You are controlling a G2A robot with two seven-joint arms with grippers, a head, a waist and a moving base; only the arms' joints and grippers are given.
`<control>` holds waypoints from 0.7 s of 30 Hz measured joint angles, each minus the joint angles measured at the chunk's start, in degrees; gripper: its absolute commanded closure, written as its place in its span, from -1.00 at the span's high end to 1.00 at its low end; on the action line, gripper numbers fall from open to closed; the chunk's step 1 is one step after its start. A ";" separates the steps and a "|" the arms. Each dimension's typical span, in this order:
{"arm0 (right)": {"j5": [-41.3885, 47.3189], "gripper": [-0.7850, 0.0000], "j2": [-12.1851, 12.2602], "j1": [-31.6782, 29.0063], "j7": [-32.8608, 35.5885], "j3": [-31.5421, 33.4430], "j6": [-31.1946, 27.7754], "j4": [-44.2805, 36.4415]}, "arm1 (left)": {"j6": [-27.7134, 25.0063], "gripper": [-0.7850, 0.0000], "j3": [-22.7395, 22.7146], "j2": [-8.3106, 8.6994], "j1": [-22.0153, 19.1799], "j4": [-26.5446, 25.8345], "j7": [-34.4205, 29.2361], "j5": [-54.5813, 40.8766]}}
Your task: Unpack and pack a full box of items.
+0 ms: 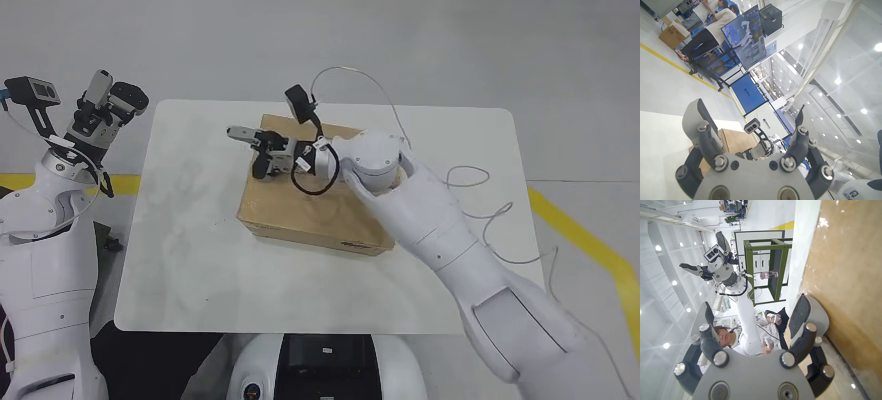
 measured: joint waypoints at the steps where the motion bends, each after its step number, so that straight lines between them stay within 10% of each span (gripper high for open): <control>1: 0.17 1.00 -0.23 0.30 0.10 -0.15 -0.21 0.40 | 0.00 1.00 0.00 0.00 0.00 0.00 0.00 0.00; 21: 0.03 1.00 -2.00 2.22 2.98 1.44 -1.52 4.86 | 0.00 1.00 0.00 0.00 0.00 0.00 0.00 0.00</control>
